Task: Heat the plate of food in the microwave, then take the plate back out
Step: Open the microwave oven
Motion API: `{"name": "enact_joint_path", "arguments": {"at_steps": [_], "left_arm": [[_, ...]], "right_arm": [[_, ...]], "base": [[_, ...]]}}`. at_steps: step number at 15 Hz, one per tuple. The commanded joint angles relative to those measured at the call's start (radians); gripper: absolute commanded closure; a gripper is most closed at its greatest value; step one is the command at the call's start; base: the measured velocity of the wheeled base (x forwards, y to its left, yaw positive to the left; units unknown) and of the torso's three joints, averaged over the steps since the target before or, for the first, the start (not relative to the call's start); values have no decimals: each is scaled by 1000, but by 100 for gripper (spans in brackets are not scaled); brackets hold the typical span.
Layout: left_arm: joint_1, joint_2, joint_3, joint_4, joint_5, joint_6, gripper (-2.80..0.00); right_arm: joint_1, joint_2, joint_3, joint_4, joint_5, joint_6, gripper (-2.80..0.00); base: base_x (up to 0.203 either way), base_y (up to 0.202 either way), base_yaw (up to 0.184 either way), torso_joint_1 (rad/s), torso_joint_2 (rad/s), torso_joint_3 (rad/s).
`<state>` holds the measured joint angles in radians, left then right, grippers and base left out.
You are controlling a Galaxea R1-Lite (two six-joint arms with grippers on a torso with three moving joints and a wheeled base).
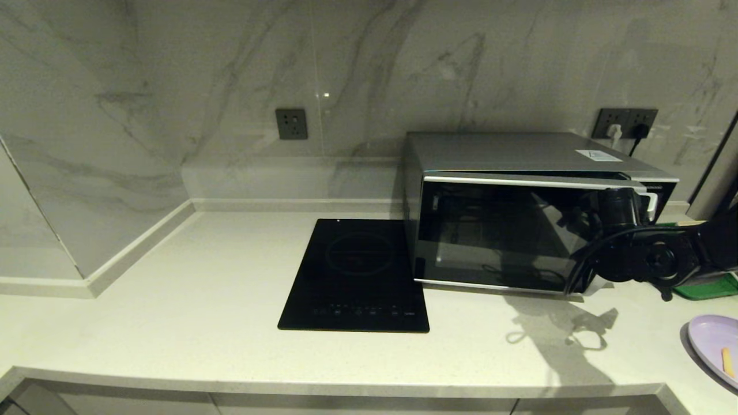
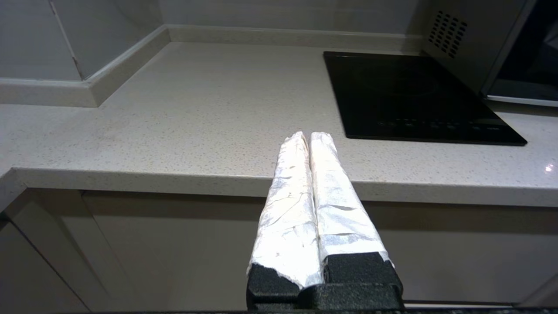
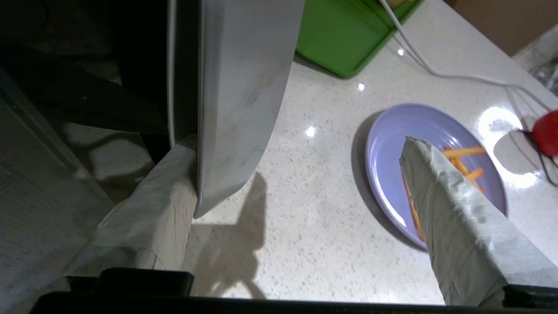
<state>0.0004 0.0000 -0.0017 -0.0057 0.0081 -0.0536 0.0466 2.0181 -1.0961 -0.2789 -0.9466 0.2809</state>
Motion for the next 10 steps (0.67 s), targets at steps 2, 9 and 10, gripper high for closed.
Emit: {"name": "enact_joint_path", "arguments": {"at_steps": [2, 9, 10], "left_arm": [[3, 0, 0, 0, 0, 0, 0], [3, 0, 0, 0, 1, 0, 0], [3, 0, 0, 0, 0, 0, 0]], "right_arm": [[6, -7, 0, -13, 2, 1, -280], [162, -146, 111, 7, 167, -13, -280], [207, -213, 144, 24, 206, -13, -280]], "base": [[0, 0, 0, 0, 0, 0], [0, 0, 0, 0, 0, 0], [0, 0, 0, 0, 0, 0]]}}
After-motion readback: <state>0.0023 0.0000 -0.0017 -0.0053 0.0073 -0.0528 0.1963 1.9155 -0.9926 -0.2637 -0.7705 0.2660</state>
